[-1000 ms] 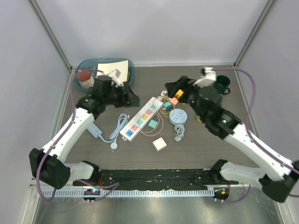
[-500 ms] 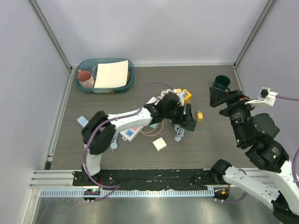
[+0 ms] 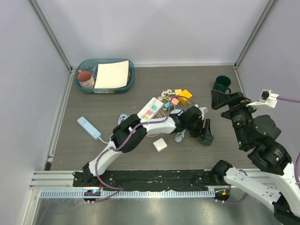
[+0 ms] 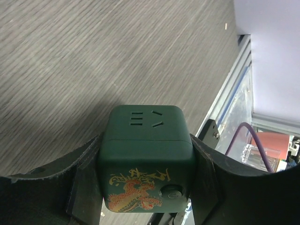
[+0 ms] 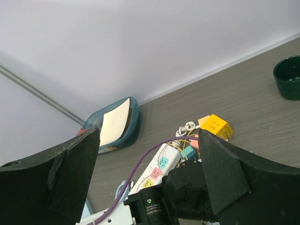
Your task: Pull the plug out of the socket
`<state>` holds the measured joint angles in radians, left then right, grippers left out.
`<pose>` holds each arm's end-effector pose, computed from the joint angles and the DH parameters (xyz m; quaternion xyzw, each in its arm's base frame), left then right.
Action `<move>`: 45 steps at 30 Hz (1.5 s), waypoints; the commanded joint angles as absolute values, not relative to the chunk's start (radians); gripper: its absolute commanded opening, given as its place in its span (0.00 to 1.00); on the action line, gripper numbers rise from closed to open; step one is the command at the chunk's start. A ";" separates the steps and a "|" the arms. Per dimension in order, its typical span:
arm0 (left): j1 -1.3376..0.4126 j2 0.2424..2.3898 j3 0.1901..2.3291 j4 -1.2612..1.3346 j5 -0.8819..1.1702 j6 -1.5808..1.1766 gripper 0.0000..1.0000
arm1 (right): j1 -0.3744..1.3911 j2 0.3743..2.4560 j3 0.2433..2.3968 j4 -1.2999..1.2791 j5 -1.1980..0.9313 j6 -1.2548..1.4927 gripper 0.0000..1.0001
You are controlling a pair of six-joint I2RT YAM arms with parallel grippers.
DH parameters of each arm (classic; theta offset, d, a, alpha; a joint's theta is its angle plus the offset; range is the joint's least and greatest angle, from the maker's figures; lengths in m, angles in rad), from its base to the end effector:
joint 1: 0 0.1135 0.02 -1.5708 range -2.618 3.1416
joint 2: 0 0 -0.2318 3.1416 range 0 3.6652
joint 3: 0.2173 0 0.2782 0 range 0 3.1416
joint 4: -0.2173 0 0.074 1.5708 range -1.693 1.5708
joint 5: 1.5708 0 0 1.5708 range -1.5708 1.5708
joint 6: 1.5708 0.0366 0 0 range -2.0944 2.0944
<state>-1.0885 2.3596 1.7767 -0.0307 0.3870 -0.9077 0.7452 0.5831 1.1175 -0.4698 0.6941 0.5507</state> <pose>0.2347 -0.4782 0.1153 0.1668 0.8595 -0.4723 0.1014 0.1126 0.0721 0.4377 0.1845 0.6642 0.2286 0.6874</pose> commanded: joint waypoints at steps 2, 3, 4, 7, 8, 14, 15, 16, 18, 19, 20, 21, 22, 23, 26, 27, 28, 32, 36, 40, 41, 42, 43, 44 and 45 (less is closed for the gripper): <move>-1.081 2.350 1.845 -0.104 0.379 -0.878 0.33 | 0.750 0.561 1.109 -0.463 0.709 0.543 0.91; -1.081 2.342 1.847 -0.118 0.362 -0.864 0.38 | 0.750 0.560 1.108 -0.465 0.709 0.543 0.91; -1.081 2.335 1.847 -0.133 0.348 -0.848 0.45 | 0.750 0.560 1.108 -0.463 0.710 0.543 0.91; -1.081 2.309 1.862 -0.204 0.296 -0.790 0.59 | 0.750 0.560 1.108 -0.463 0.709 0.543 0.92; -1.083 2.303 1.871 -0.250 0.279 -0.757 0.63 | 0.750 0.561 1.108 -0.465 0.709 0.543 0.92; -1.080 2.295 2.005 -0.449 0.180 -0.652 1.00 | 0.750 0.577 1.097 -0.472 0.667 0.574 0.91; -1.078 2.298 2.052 -0.478 0.169 -0.628 1.00 | 0.750 0.578 1.094 -0.474 0.658 0.581 0.92; -1.078 2.301 2.072 -0.503 0.157 -0.617 1.00 | 0.750 0.581 1.091 -0.477 0.647 0.587 0.92; -1.075 2.289 2.103 -0.551 0.115 -0.594 1.00 | 0.750 0.584 1.086 -0.491 0.629 0.603 0.92; -1.072 2.278 2.106 -0.558 0.104 -0.589 1.00 | 0.750 0.584 1.086 -0.494 0.624 0.606 0.92; -1.063 2.249 2.106 -0.560 0.088 -0.584 1.00 | 0.750 0.586 1.088 -0.508 0.618 0.606 0.92; -1.057 2.229 2.100 -0.561 0.080 -0.581 1.00 | 0.750 0.584 1.089 -0.514 0.615 0.604 0.91; -1.049 2.211 2.097 -0.555 0.071 -0.578 1.00 | 0.750 0.584 1.091 -0.520 0.615 0.604 0.92; -1.036 2.166 2.092 -0.551 0.064 -0.578 1.00 | 0.750 0.578 1.091 -0.529 0.612 0.604 0.92; -0.999 2.088 2.034 -0.514 0.057 -0.586 1.00 | 0.750 0.563 1.094 -0.554 0.611 0.598 0.92; -0.990 2.029 1.979 -0.499 0.055 -0.592 1.00 | 0.750 0.557 1.095 -0.561 0.617 0.598 0.92; -0.968 1.991 1.948 -0.470 0.052 -0.600 1.00 | 0.750 0.554 1.100 -0.580 0.620 0.597 0.92; -0.898 1.803 1.726 -0.404 0.048 -0.624 1.00 | 0.750 0.545 1.092 -0.627 0.644 0.583 0.96; -0.847 1.577 1.547 -0.376 0.009 -0.560 1.00 | 0.750 0.572 1.080 -0.653 0.611 0.558 1.00; -0.838 1.309 1.392 -0.384 -0.127 -0.474 1.00 | 0.749 0.591 1.039 -0.643 0.561 0.563 1.00; -0.838 1.267 1.329 -0.382 -0.136 -0.463 1.00 | 0.750 0.592 1.029 -0.638 0.552 0.564 1.00; -0.838 1.220 1.297 -0.374 -0.143 -0.453 1.00 | 0.750 0.591 1.016 -0.632 0.551 0.568 1.00; -0.836 1.142 1.263 -0.356 -0.149 -0.449 1.00 | 0.750 0.589 0.996 -0.624 0.549 0.572 1.00; -0.838 1.099 1.202 -0.348 -0.147 -0.449 1.00 | 0.750 0.591 0.988 -0.624 0.548 0.586 1.00; -0.838 1.063 1.171 -0.341 -0.149 -0.454 1.00 | 0.750 0.592 0.983 -0.624 0.545 0.589 1.00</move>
